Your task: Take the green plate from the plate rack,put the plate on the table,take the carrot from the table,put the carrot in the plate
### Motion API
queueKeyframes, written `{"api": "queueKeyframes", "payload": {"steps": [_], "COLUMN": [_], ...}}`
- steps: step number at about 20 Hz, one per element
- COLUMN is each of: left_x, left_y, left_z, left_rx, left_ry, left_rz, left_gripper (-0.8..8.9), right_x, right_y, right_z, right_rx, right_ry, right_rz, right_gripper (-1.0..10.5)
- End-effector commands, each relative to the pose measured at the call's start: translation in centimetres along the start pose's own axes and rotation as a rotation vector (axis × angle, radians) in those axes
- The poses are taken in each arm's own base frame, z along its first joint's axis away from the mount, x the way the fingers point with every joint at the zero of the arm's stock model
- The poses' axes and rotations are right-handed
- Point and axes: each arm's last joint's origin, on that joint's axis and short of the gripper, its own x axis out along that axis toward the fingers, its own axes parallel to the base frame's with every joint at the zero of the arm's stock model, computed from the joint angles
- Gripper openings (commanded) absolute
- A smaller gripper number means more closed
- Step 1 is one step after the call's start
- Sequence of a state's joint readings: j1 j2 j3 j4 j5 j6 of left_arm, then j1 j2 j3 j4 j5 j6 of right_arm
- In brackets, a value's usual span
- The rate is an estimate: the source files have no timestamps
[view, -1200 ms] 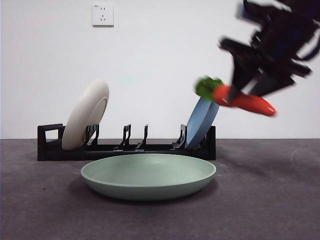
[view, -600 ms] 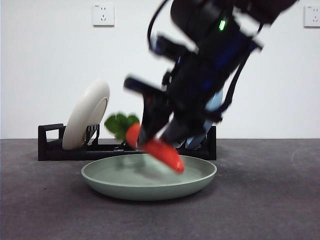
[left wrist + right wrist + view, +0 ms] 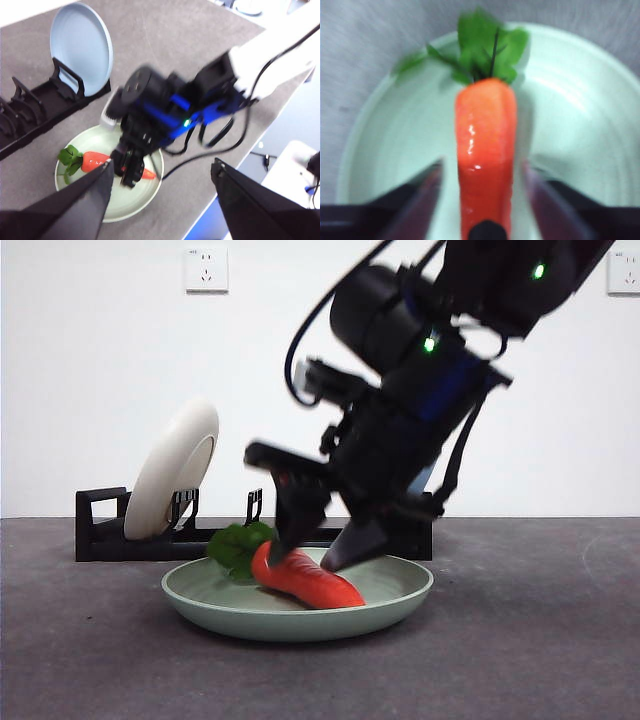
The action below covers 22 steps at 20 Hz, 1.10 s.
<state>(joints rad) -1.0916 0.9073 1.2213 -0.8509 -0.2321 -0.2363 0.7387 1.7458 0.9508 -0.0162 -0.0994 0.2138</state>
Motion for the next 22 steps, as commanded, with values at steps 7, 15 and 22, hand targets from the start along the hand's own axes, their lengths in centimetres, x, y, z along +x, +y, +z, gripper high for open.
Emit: {"api": "queueKeyframes", "payload": {"steps": [7, 15, 22], "left_x": [-0.1, -0.2, -0.3], "left_y": [0.5, 0.5, 0.4], "left_z": [-1.4, -2.1, -2.2], "left_rx": [0.089, 0.100, 0.083], "left_ry": [0.128, 0.220, 0.236], "left_rz": [0.061, 0.012, -0.030], "left_gripper": [3.33, 3.33, 0.84], "right_x": [-13.2, -23.1, -25.9], "right_y": [1.7, 1.9, 1.8], "right_z": [0.4, -4.1, -6.0], "right_rx": [0.004, 0.015, 0.017], "right_ry": [0.022, 0.126, 0.135], "right_rz": [0.038, 0.117, 0.114], "right_gripper": [5.4, 5.3, 1.6]}}
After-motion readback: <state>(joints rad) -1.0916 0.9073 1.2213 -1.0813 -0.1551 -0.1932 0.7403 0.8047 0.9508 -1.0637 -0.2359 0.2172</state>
